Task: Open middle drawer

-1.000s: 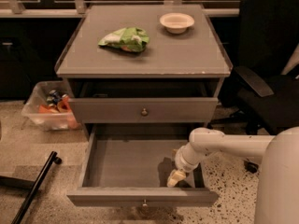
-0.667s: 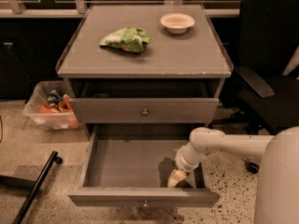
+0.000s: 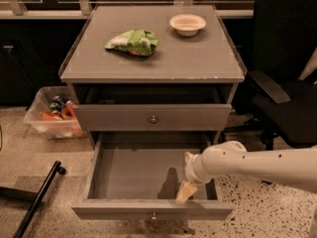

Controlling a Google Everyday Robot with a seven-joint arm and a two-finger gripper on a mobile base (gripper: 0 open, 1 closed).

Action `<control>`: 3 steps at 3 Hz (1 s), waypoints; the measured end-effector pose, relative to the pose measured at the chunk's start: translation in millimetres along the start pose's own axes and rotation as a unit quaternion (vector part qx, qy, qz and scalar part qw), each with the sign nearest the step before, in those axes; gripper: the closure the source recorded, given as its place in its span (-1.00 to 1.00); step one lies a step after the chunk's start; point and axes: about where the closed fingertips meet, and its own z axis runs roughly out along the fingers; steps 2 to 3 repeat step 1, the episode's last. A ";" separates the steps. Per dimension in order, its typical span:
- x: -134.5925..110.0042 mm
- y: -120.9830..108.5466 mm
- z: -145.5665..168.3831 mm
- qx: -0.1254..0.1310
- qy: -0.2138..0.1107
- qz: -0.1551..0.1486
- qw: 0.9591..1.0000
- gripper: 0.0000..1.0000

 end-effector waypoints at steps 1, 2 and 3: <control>-0.5 13.2 -1.1 0.014 -0.010 0.024 1.000 -1.00; -0.5 13.2 -1.1 0.014 -0.010 0.024 1.000 -1.00; -0.5 13.2 -1.1 0.014 -0.010 0.024 1.000 -1.00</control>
Offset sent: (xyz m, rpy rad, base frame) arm 0.0000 0.0000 0.0000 0.0000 0.0000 0.0000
